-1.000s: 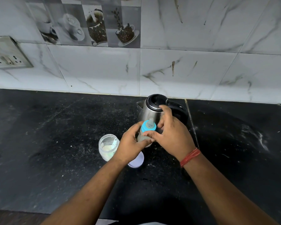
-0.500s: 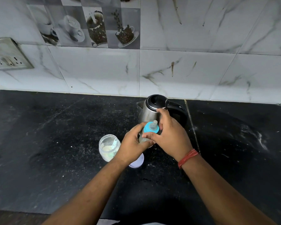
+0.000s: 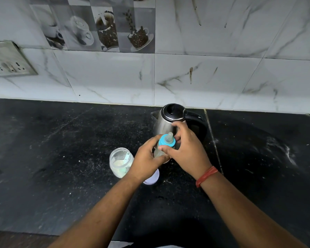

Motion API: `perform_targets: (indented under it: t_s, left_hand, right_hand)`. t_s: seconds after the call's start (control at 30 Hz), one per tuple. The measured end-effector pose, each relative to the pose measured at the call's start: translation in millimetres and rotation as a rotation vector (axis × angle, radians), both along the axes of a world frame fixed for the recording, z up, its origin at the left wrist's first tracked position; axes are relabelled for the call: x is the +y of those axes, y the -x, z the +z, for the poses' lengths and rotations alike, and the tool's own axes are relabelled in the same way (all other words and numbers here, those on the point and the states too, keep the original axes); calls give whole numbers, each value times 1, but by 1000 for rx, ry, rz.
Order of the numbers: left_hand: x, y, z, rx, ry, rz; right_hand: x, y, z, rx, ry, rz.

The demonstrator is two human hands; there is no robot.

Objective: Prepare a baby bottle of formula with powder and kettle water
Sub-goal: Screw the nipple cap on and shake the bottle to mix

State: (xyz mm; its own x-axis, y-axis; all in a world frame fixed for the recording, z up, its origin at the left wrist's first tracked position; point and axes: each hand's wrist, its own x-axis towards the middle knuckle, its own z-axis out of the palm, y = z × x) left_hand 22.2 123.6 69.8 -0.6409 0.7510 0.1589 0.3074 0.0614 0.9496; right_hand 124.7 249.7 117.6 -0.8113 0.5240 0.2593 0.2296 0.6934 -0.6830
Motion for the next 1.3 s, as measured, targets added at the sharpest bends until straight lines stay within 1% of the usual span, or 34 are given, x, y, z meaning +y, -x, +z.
perform_targets:
  t_s: [0.07,0.17,0.23,0.27,0.33,0.4,0.5,0.57,0.63,0.73,0.8,0.87,1.03,1.1,1.17,1.2,1.3]
  left_hand:
    - [-1,0,-1,-7,2,-2]
    - [-3,3,-2,0,9,-5]
    - [-3,4,-2,-5,12,-12]
    - [-2,3,-1,-12,11,-13]
    - [-2,2,0,-10,4,-6]
    - [0,1,1,5,-6,12]
    - [2,-1,3,15,-9,23]
    - [1,-1,2,11,-1,8]
    - [-1,1,3,-8,11,-14]
    - [-4,4,5,-48,23,-66]
    - [-4,4,8,-66,19,-84]
    - [-2,4,10,-80,0,-66]
    - [5,-4,7,-49,-32,42]
    - [5,-6,2,-20,-39,68]
    - [2,-4,0,-49,-38,41]
    - [0,-1,1,-94,-29,4]
    - [-7,9,5,-248,0,-140]
  right_hand:
    - [3,0,1,-34,-36,22]
    - [17,-2,6,-69,132,201]
    - [24,-3,7,-106,175,305]
    - [25,-3,7,-106,181,322]
    - [25,-2,4,-64,201,277]
    - [17,-1,1,2,224,168]
    - [-4,3,-5,74,167,-17]
    - [-6,3,-4,54,146,-23]
    - [3,2,1,-6,184,78]
    - [23,-2,8,-111,249,294]
    - [27,-4,12,-134,259,347]
    - [26,-4,12,-98,259,284]
    - [-1,6,-3,84,343,-48]
    - [-11,9,-12,104,323,-108]
    - [-6,8,-13,80,324,-57]
    - [1,7,-11,60,350,12]
    - [25,-1,6,-33,498,317]
